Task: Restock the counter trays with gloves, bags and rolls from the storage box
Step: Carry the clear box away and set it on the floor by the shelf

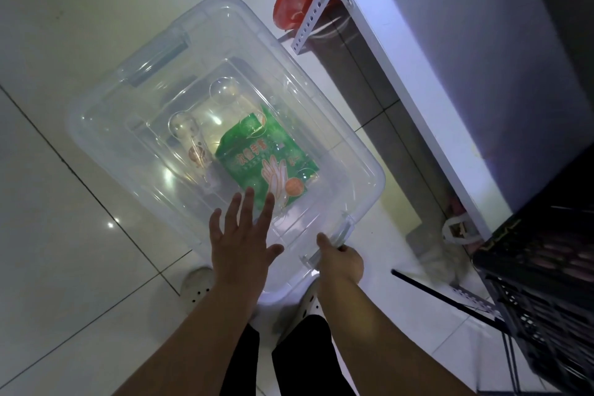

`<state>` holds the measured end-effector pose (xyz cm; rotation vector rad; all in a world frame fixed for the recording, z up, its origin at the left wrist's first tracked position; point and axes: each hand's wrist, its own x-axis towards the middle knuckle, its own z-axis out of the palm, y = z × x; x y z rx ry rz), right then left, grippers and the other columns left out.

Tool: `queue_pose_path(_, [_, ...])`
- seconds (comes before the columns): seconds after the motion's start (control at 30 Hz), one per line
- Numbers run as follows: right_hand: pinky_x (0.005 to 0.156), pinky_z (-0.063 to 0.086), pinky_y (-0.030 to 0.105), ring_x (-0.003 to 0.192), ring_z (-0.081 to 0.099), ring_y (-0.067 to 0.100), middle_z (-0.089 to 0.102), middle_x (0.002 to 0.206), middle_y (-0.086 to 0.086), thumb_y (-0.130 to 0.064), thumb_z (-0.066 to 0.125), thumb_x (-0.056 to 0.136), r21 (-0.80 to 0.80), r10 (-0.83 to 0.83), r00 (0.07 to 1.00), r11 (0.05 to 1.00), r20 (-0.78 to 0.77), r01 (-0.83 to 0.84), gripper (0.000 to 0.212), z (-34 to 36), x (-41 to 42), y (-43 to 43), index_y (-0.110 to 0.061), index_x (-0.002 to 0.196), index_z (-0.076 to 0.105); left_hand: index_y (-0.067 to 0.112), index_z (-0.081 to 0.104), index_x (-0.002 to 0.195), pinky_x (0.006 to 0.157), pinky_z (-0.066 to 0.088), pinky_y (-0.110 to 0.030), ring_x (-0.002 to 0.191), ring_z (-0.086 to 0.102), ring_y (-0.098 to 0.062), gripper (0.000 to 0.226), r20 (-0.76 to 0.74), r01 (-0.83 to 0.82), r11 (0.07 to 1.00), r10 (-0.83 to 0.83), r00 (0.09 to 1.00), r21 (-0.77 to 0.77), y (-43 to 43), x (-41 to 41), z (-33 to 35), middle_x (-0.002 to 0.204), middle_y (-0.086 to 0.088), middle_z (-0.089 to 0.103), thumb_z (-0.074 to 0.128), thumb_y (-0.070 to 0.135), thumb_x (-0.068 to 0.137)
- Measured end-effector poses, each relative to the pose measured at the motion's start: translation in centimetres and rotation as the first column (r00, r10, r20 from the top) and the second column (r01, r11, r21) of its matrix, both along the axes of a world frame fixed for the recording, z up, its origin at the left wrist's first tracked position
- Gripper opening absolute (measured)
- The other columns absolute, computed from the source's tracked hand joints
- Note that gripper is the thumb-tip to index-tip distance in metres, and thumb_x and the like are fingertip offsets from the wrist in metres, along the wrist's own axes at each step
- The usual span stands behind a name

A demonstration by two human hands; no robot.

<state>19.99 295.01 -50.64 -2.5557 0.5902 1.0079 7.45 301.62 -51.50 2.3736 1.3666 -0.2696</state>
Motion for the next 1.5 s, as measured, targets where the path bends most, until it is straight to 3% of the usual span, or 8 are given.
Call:
queue_pose_path(0.13, [0.073,0.053,0.031,0.076,0.06,0.018,0.064,0.092,0.003,-0.041,0.069,0.079,-0.017,0.056,0.998,0.998,0.003,-0.056,0.039,-0.6,-1.8,-0.8,-0.012,0.104,0.062,0.022,0.045,0.137,0.102,0.034,-0.055,0.129,0.045,-0.033,0.099,0.005,-0.004,1.0,0.004,1.0,0.017,0.0,-0.2,-0.3,0.143,-0.014,0.046,0.081,0.055,0.052])
queue_pose_path(0.3, [0.051,0.041,0.02,0.057,0.054,0.008,0.063,0.07,-0.003,-0.034,0.064,0.084,-0.011,0.093,0.988,0.996,0.125,-0.093,0.019,-0.7,-2.4,-0.6,-0.02,0.075,0.057,0.023,0.045,0.137,0.102,0.034,-0.053,0.129,0.045,-0.033,0.099,-0.01,0.006,0.999,-0.006,1.0,0.031,-0.2,-0.2,-0.6,0.142,-0.013,0.046,0.08,0.057,0.051])
queue_pose_path(0.5, [0.081,0.053,0.042,0.091,0.06,0.03,0.058,0.106,0.013,-0.024,0.071,0.076,-0.073,0.161,0.978,0.986,0.135,-0.153,0.032,0.7,-2.0,0.2,-0.006,0.1,0.059,0.02,0.053,0.131,0.094,0.043,-0.049,0.117,0.056,-0.034,0.088,0.017,0.047,0.999,-0.048,0.999,0.015,1.0,-0.4,0.8,0.131,-0.015,0.057,0.083,0.049,0.053])
queue_pose_path(0.63, [0.09,0.045,0.045,0.105,0.052,0.033,0.058,0.112,0.013,-0.015,0.081,0.064,-0.084,0.519,0.686,0.824,0.51,-0.56,0.056,1.9,-1.7,4.9,-0.01,0.114,0.056,0.011,0.052,0.128,0.093,0.042,-0.049,0.112,0.055,-0.04,0.076,0.091,-0.104,0.993,0.099,0.991,0.052,7.7,-2.3,1.2,0.127,-0.021,0.056,0.083,0.031,0.062])
queue_pose_path(0.9, [0.097,0.04,0.04,0.113,0.05,0.033,0.055,0.128,0.014,-0.03,0.076,0.071,-0.039,0.767,0.004,0.037,0.642,-0.999,0.054,-1.2,-3.5,20.8,-0.016,0.121,0.058,0.007,0.025,0.142,0.111,0.021,-0.047,0.137,0.024,-0.036,0.092,0.078,-0.384,0.921,0.378,0.922,0.07,26.9,-5.3,-0.6,0.15,-0.02,0.028,0.069,0.051,0.073])
queue_pose_path(1.03, [0.101,0.038,0.044,0.119,0.05,0.034,0.056,0.128,0.014,-0.032,0.077,0.072,-0.077,0.782,-0.029,0.024,0.623,-0.997,0.059,-3.2,-3.8,21.9,-0.016,0.125,0.057,0.007,0.018,0.146,0.11,0.026,-0.041,0.137,0.027,-0.032,0.108,0.019,-0.432,0.859,0.454,0.891,-0.275,32.4,-6.5,-1.6,0.152,-0.016,0.027,0.077,0.049,0.067])
queue_pose_path(1.17, [0.093,0.045,0.046,0.111,0.057,0.036,0.063,0.117,0.016,-0.032,0.083,0.065,-0.118,0.741,-0.048,0.043,0.67,-0.992,0.06,-4.5,-3.8,21.8,-0.015,0.118,0.062,0.011,0.038,0.137,0.096,0.045,-0.039,0.115,0.051,-0.032,0.08,-0.051,-0.454,0.502,0.628,0.777,-0.736,34.0,-6.8,-1.7,0.137,-0.012,0.047,0.079,0.03,0.071])
queue_pose_path(1.5, [0.091,0.048,0.047,0.113,0.057,0.036,0.062,0.119,0.017,-0.035,0.081,0.067,-0.159,0.755,-0.103,0.001,0.647,-0.987,0.062,-5.3,-3.6,22.0,-0.016,0.121,0.059,0.016,0.063,0.099,0.063,0.037,-0.025,0.067,0.047,-0.01,0.031,0.36,-0.374,0.908,0.419,0.833,-0.191,30.8,-6.1,-2.4,0.083,0.004,0.047,0.077,0.023,0.071])
